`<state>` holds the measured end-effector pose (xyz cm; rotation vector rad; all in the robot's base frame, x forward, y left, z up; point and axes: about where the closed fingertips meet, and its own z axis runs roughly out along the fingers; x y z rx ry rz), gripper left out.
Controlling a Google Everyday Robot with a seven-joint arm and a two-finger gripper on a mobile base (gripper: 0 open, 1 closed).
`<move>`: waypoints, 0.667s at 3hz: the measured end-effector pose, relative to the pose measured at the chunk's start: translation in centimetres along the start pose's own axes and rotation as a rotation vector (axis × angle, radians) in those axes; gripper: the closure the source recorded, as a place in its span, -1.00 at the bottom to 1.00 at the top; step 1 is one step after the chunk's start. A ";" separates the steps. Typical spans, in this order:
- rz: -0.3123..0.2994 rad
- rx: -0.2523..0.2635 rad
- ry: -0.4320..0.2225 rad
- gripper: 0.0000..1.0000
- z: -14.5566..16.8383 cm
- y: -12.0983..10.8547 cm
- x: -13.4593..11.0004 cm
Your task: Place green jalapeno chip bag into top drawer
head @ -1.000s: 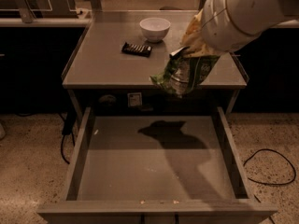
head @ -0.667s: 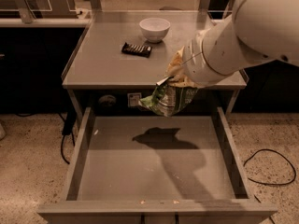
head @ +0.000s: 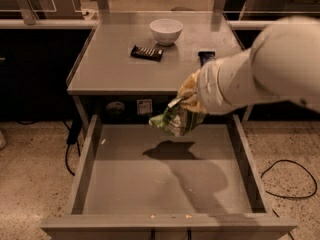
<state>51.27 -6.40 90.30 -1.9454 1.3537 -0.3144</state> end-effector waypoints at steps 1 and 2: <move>0.031 0.003 -0.049 1.00 4.8 5.9 -0.2; 0.040 0.003 -0.087 1.00 9.6 9.8 -0.5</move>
Offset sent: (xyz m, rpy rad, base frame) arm -0.0173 0.0452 -0.2099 0.1305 0.0445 0.0514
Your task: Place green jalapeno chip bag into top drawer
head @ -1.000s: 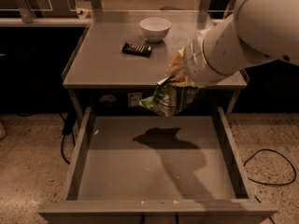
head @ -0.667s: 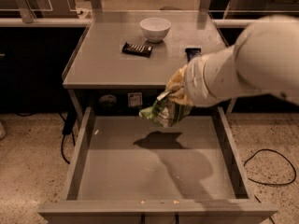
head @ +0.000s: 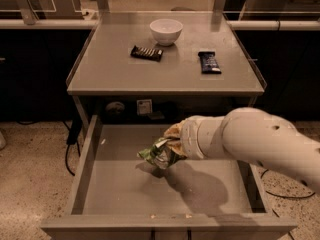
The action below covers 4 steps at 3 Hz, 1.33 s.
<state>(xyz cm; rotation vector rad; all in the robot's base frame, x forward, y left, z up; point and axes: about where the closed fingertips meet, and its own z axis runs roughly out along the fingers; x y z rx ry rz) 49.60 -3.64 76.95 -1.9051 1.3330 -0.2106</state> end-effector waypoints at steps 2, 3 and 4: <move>0.021 -0.087 -0.055 1.00 7.0 6.5 0.1; 0.022 -0.091 -0.057 1.00 7.3 6.8 0.1; 0.022 -0.091 -0.057 0.61 7.3 6.8 0.0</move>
Offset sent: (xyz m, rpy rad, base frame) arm -0.0176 0.0346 -0.1436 0.0152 0.1593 0.0663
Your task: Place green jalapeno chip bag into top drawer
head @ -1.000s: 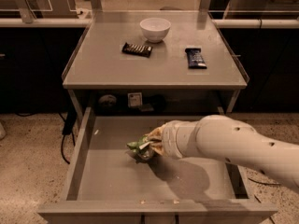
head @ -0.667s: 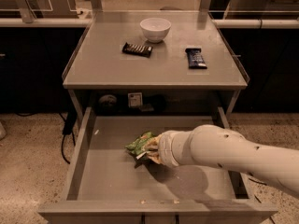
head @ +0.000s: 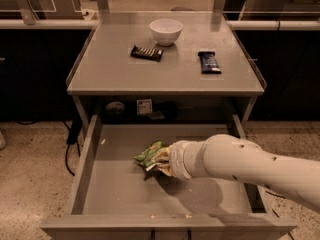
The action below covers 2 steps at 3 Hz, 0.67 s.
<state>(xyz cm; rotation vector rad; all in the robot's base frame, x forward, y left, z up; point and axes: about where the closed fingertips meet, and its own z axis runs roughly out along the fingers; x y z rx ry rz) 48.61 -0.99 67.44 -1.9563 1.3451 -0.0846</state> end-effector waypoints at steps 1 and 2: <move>0.000 0.000 0.000 0.15 0.0 0.0 0.0; 0.000 0.000 0.000 -0.30 0.0 0.0 0.0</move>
Offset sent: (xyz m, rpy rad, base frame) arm 0.0000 0.0000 0.0000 0.0000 0.0000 0.0000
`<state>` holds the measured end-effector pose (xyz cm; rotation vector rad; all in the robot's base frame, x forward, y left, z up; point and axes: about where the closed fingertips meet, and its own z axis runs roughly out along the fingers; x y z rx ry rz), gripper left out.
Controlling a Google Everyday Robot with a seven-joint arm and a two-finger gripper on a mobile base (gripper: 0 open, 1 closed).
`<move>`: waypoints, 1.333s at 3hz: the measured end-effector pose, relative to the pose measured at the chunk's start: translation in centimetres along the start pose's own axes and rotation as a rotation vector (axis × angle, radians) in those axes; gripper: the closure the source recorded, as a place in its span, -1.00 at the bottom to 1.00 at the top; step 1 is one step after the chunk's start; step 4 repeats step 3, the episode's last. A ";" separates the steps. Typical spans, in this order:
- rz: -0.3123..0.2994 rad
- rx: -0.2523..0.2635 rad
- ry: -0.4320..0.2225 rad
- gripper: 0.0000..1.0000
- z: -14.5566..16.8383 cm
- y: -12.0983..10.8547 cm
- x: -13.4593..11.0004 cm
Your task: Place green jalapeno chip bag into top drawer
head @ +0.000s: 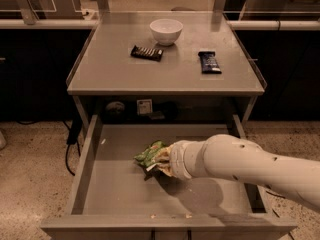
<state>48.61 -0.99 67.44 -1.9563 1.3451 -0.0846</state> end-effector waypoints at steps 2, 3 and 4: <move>0.000 0.000 0.000 -1.00 0.0 0.0 0.0; 0.000 0.000 0.000 -1.00 0.0 0.0 0.0; 0.000 0.000 0.000 -1.00 0.0 0.0 0.0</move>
Offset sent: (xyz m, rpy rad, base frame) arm 0.0000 0.0000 0.0000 0.0000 0.0000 0.0000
